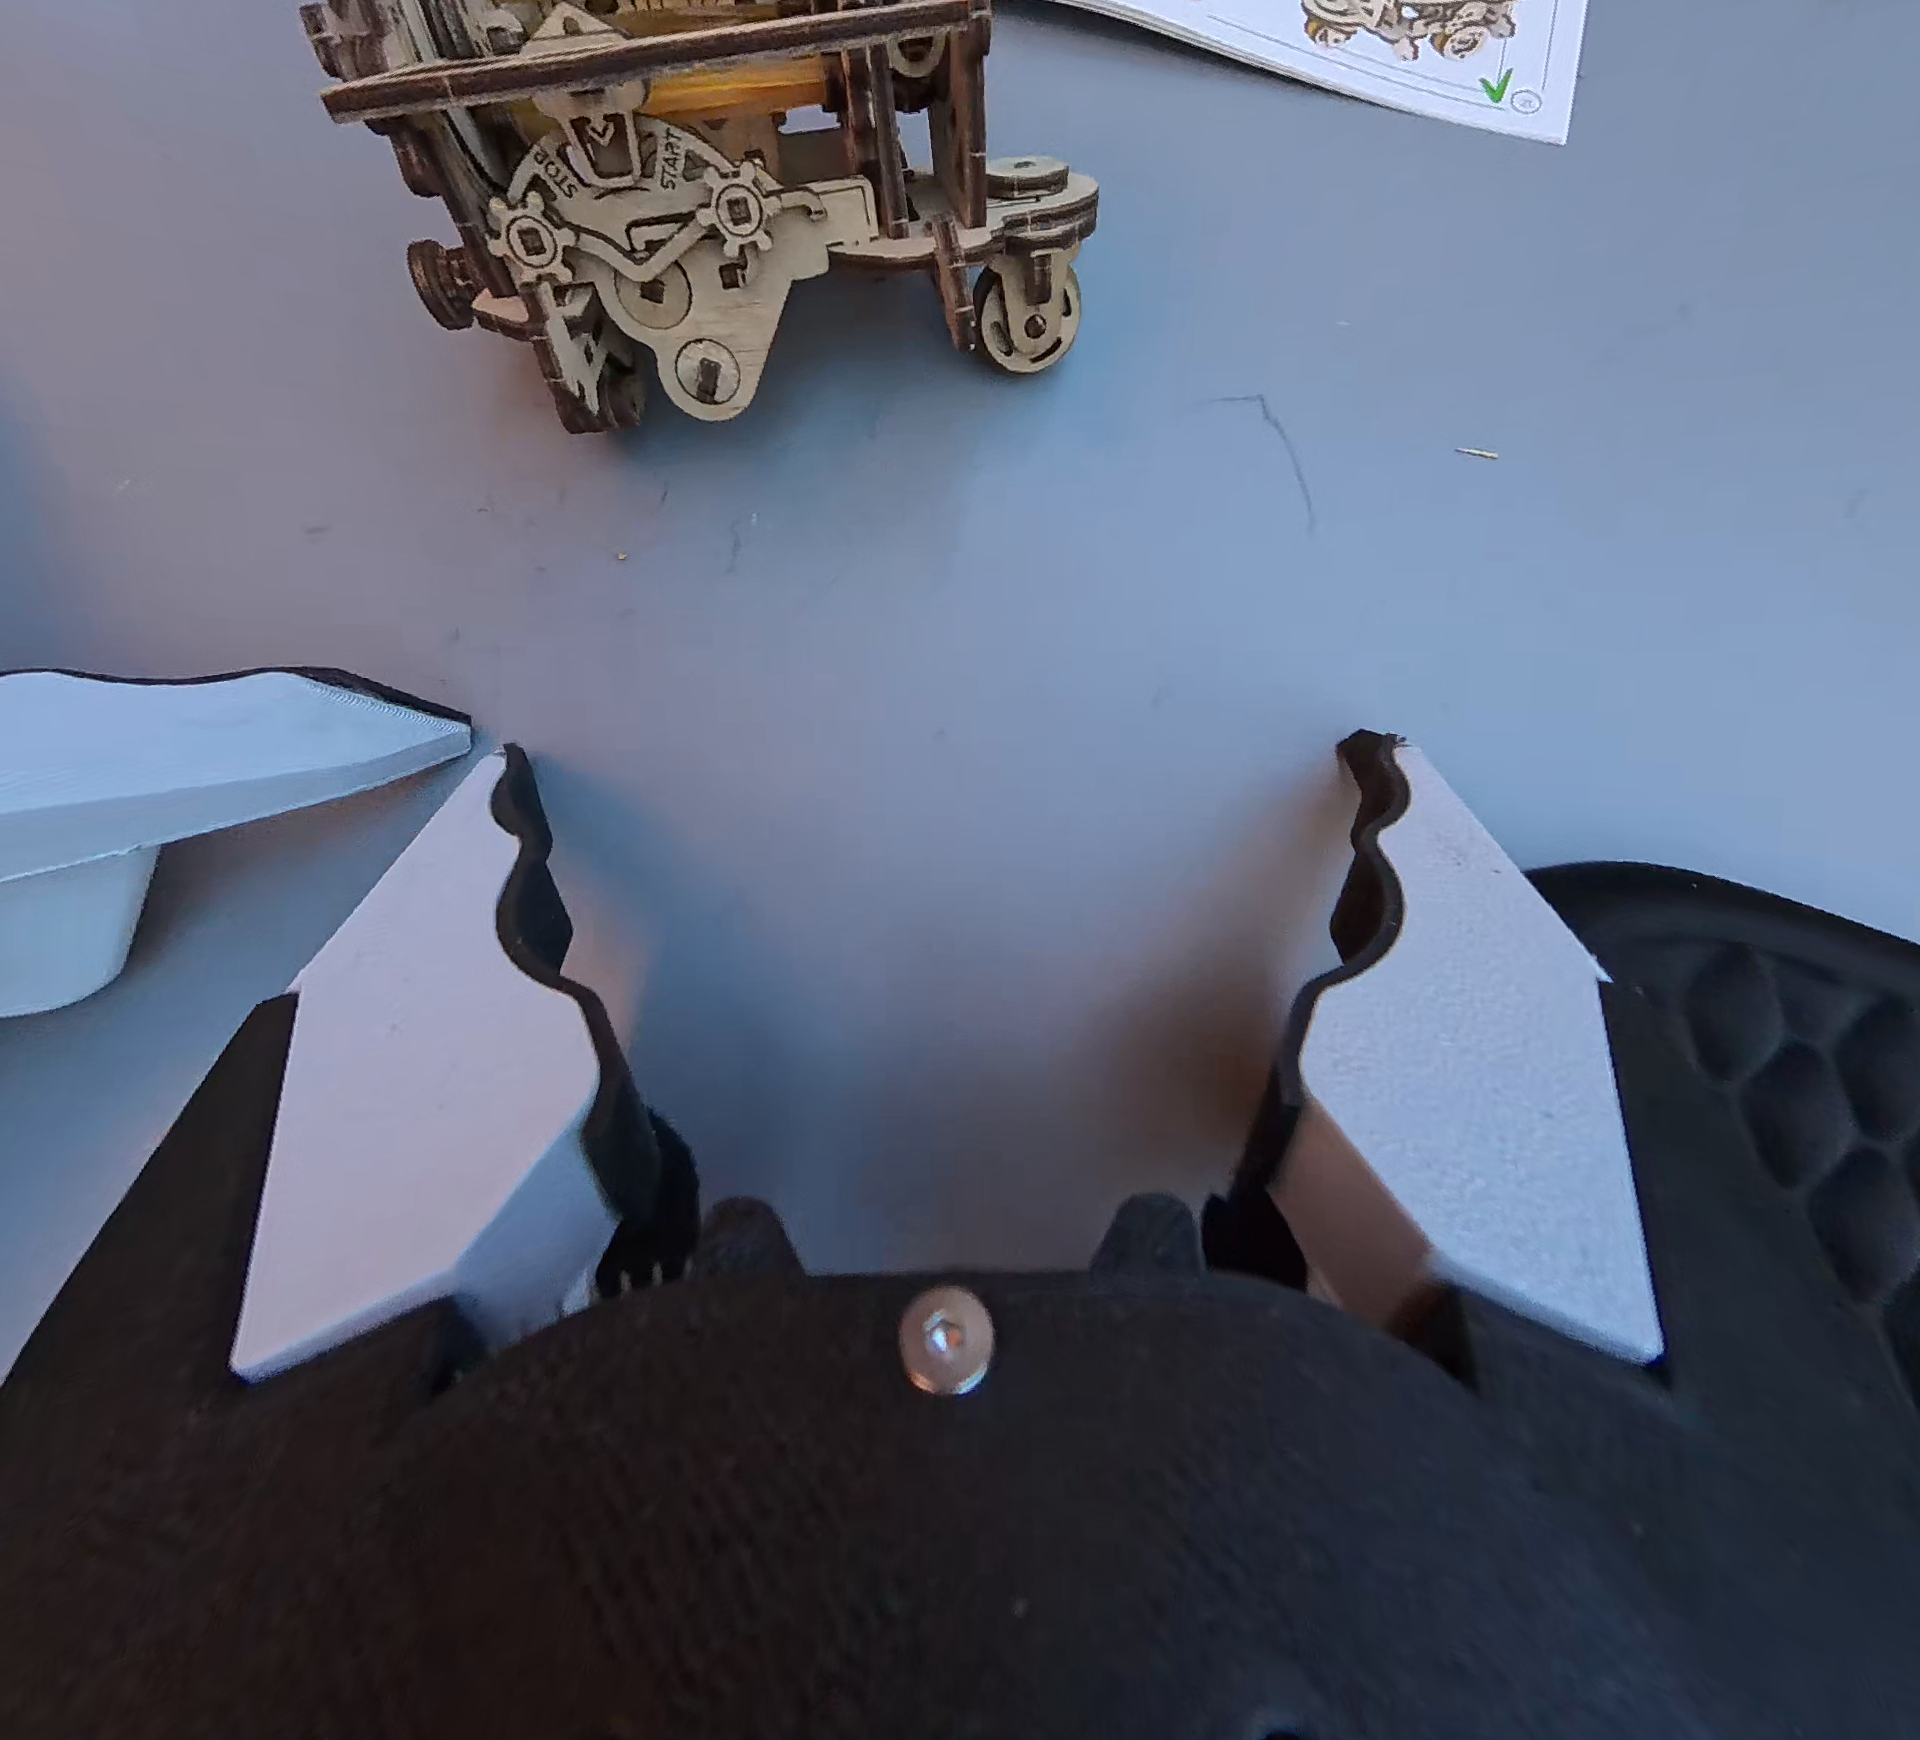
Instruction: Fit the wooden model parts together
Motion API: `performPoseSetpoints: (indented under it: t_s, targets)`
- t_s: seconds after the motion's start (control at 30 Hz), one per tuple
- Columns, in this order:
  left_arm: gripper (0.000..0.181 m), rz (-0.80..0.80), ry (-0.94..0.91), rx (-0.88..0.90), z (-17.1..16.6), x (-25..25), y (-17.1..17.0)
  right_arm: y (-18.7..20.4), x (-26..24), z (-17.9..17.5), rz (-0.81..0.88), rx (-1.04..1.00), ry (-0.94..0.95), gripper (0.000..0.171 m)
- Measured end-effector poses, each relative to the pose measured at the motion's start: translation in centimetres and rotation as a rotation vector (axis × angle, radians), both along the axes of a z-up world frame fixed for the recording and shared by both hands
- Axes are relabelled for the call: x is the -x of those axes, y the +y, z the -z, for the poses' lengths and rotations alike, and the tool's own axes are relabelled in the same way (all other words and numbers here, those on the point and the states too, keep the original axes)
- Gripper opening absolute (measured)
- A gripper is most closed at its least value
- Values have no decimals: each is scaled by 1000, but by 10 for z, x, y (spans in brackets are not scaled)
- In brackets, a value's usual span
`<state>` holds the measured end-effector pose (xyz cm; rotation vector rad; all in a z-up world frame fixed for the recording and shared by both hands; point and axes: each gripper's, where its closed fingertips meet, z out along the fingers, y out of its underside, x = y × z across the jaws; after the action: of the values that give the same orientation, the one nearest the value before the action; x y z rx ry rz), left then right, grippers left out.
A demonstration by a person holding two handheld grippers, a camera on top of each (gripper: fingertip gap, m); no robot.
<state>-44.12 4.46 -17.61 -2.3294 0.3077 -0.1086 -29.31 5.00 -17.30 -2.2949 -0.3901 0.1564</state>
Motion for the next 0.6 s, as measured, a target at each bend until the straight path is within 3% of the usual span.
performPoseSetpoints:
  t_s: [0.6]
  targets:
    - [152, 3, -1, 0, 0, 0, -1, 0, 0, 0, -1, 3, 1, 150]
